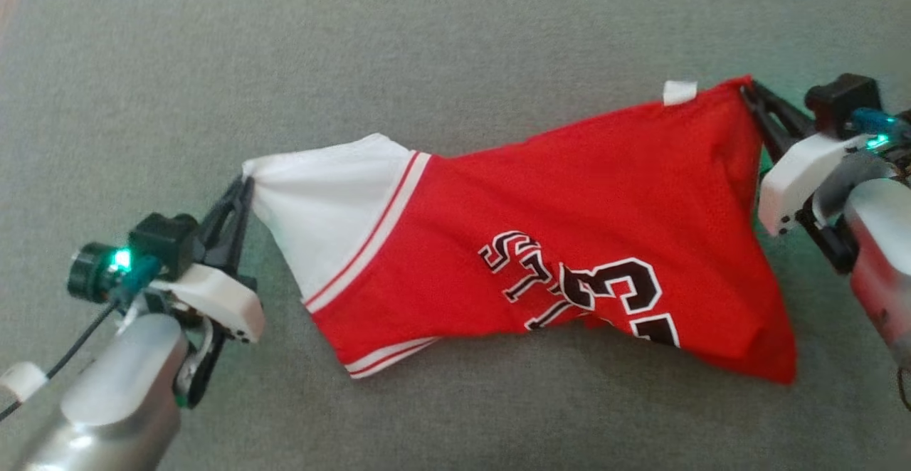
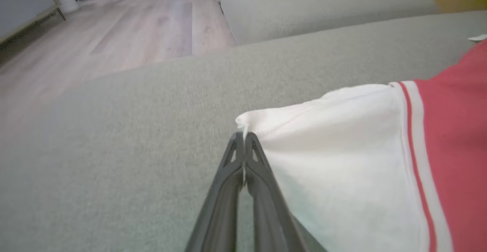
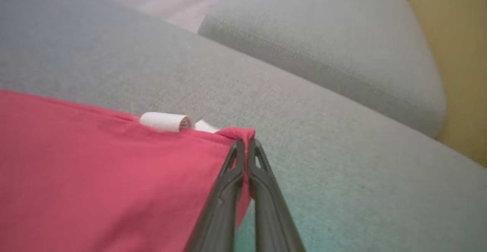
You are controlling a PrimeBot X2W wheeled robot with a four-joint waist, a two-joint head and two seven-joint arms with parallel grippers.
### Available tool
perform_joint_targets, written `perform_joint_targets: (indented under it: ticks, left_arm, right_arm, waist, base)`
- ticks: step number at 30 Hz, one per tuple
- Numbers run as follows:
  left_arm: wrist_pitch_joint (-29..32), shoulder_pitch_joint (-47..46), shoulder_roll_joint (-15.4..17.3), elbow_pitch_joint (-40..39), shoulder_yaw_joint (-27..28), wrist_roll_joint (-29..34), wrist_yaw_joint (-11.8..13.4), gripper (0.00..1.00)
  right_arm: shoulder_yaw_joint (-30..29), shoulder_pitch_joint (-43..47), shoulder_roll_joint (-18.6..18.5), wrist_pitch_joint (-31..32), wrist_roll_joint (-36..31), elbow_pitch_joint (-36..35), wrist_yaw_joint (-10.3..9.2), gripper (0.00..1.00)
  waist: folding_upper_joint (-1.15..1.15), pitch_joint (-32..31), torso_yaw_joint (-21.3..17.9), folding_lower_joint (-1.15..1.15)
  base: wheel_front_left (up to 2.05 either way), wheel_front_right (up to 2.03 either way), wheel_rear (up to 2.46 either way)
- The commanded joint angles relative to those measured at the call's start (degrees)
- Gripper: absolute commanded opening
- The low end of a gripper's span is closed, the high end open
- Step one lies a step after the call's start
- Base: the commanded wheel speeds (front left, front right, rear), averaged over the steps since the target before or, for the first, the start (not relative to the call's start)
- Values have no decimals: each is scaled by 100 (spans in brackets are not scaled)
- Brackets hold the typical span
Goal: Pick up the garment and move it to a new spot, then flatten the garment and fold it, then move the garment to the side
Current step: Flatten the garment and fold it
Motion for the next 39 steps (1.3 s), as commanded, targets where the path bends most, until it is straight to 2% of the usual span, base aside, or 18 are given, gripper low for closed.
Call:
perform_joint_targets:
  ticks: [1,7,11,14,15,18,25,31,35,39]
  left_arm:
    - [-245,-383,334,-141,355,135,106,0]
    - [-491,-627,523,-563,758,436,385,0]
    - [-509,-545,593,-1332,1250,656,488,0]
    - [-511,-140,589,-1798,1429,758,465,0]
    - [-511,230,558,-2070,1498,795,488,0]
    - [-511,828,499,-2417,1556,935,540,0]
    - [-512,2104,129,-2801,1714,1061,501,0]
    - [-512,2477,1,-3083,1997,1506,438,0]
    - [-512,2423,108,-3447,2228,1815,359,0]
    - [-512,2051,405,-3846,2435,2002,210,0]
  right_arm:
    - [-132,-187,-10,-414,-59,15,39,0]
    - [-723,-288,-53,-737,-240,-33,39,0]
    - [-1549,-54,-227,-748,-549,-837,39,0]
    - [-2116,498,-311,-749,-817,-1484,39,0]
    - [-2446,1015,-313,-750,-955,-1889,39,0]
    - [-2945,1939,-263,-750,-1174,-2496,39,0]
    - [-3966,3994,287,-750,-1538,-3399,39,0]
    - [-4606,4691,669,-749,-1940,-4194,39,0]
    - [-4883,4805,658,-619,-2139,-4873,39,0]
    - [-5142,4658,418,-382,-2172,-5596,39,0]
  waist:
    - [0,-212,-155,0]
    - [0,-545,-414,0]
    - [0,-722,-636,0]
    - [0,-785,-773,0]
    - [0,-783,-836,0]
    - [0,-751,-879,0]
    - [0,-813,-877,0]
    - [0,-1182,-890,0]
    - [0,-1527,-920,0]
    - [0,-1771,-966,0]
  base:
    - [0,0,0]
    - [0,0,0]
    - [0,0,0]
    - [0,0,0]
    - [0,0,0]
    - [0,0,0]
    - [0,0,0]
    - [0,0,0]
    - [0,0,0]
    - [0,0,0]
